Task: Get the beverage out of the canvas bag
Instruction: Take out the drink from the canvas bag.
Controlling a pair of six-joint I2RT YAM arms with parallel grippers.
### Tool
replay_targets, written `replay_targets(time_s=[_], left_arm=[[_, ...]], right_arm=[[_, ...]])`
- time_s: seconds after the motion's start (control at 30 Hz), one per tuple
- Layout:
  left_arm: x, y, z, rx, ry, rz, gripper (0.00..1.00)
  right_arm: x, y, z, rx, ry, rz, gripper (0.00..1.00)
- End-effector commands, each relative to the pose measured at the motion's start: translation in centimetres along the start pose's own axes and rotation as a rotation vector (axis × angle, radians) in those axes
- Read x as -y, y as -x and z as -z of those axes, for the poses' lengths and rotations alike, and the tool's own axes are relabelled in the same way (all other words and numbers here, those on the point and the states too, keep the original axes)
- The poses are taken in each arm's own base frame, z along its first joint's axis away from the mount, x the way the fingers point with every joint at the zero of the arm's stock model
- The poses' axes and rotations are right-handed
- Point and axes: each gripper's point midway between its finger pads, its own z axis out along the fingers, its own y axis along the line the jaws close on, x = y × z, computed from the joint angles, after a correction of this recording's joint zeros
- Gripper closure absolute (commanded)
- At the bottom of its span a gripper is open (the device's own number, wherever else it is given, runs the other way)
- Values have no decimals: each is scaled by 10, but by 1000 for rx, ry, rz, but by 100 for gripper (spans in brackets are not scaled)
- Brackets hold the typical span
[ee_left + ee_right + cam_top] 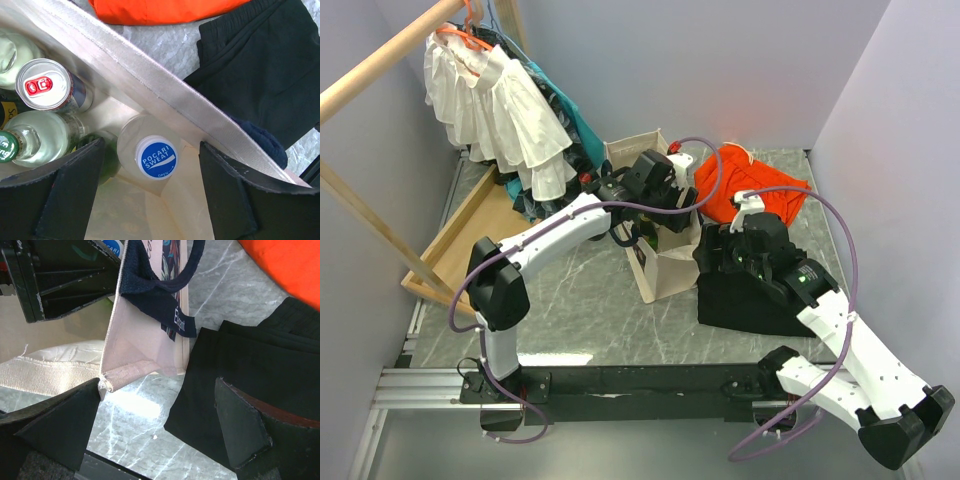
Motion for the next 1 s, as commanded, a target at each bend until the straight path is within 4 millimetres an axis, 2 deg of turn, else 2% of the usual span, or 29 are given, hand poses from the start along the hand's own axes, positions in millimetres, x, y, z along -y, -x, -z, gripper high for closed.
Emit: replay_targets(time_s=[0.0, 0.4, 0.7, 0.97], left_arm=[[5, 13, 3, 41, -9, -2, 20], [4, 4, -2, 13, -7, 3, 20], [4, 1, -4, 2, -6, 5, 24], [1, -4, -4, -8, 5, 9, 22]], right_arm=[[3, -5, 6, -36, -16, 29, 0], [3, -7, 5, -40, -17, 31, 0], [4, -7, 5, -38, -18, 30, 0], [4, -8, 5, -39, -20, 27, 0]])
